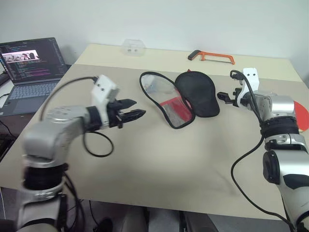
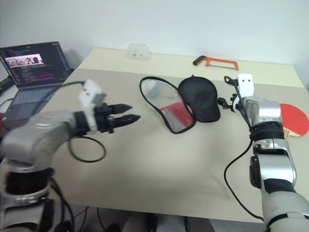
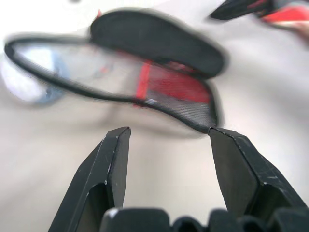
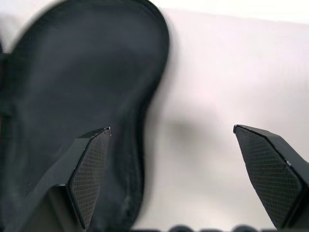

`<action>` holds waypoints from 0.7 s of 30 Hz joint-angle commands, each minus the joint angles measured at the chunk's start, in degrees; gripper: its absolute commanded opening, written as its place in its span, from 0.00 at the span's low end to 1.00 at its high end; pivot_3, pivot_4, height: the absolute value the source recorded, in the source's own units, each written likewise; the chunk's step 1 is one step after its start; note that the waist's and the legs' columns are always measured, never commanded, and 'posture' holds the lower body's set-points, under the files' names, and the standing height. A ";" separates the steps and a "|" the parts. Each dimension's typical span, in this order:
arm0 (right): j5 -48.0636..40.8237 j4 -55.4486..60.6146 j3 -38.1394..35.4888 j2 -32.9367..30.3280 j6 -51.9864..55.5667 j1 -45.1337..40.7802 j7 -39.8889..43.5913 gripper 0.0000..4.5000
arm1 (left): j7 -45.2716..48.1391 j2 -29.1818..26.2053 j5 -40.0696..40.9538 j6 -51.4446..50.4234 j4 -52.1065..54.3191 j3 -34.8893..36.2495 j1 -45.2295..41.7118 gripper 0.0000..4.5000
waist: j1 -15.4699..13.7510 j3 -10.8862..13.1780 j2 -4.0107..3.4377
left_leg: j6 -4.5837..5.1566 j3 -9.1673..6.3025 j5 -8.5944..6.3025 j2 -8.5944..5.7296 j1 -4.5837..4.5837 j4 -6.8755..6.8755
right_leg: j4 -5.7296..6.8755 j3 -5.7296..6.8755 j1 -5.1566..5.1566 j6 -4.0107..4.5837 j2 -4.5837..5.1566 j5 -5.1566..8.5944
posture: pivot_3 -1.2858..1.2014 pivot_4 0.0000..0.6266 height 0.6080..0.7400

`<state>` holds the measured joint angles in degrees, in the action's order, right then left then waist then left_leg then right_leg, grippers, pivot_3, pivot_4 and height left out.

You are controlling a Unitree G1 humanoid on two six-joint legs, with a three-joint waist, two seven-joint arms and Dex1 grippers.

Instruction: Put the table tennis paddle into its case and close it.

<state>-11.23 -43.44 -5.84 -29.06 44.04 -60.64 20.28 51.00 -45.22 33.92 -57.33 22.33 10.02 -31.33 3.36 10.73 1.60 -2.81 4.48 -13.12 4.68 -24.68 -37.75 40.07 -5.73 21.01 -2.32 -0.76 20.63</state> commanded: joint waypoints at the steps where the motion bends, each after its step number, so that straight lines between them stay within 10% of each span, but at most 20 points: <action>1: 0.03 -2.89 -1.83 0.60 -2.06 -2.72 -0.63 1.00 | 7.04 -4.45 7.26 0.33 4.74 4.52 1.70 0.62 | 0.04 0.00 0.00 | 0.00 0.01 0.00 -0.02 0.00 -0.01 | 0.00 -0.01 0.00 0.00 0.00 0.00 | 0.52 0.24 1.00; 10: -0.73 -7.32 -2.21 1.91 -0.43 -4.40 0.83 1.00 | 6.86 -8.45 10.88 1.46 5.40 5.82 3.71 0.62 | -0.03 0.00 0.00 | 0.02 0.01 -0.01 -0.05 -0.08 -0.03 | 0.02 -0.02 0.10 0.00 -0.04 0.00 | 0.52 0.24 1.00; 21: -0.27 -6.37 -2.10 1.87 3.09 -3.95 2.56 0.22 | 5.77 -10.89 12.22 2.26 5.02 6.68 4.81 0.63 | 0.01 0.00 -0.01 | 0.03 0.05 -0.01 -0.04 -0.10 -0.02 | 0.04 -0.05 0.17 0.00 -0.07 0.00 | 0.52 0.24 1.00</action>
<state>-11.42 -51.68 -7.15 -26.48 47.03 -63.07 22.50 56.88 -54.93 45.37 -56.64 26.47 15.23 -26.43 3.37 10.73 1.60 -2.78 4.53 -13.14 4.64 -24.78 -37.77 40.11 -5.78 21.17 -2.32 -0.83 20.63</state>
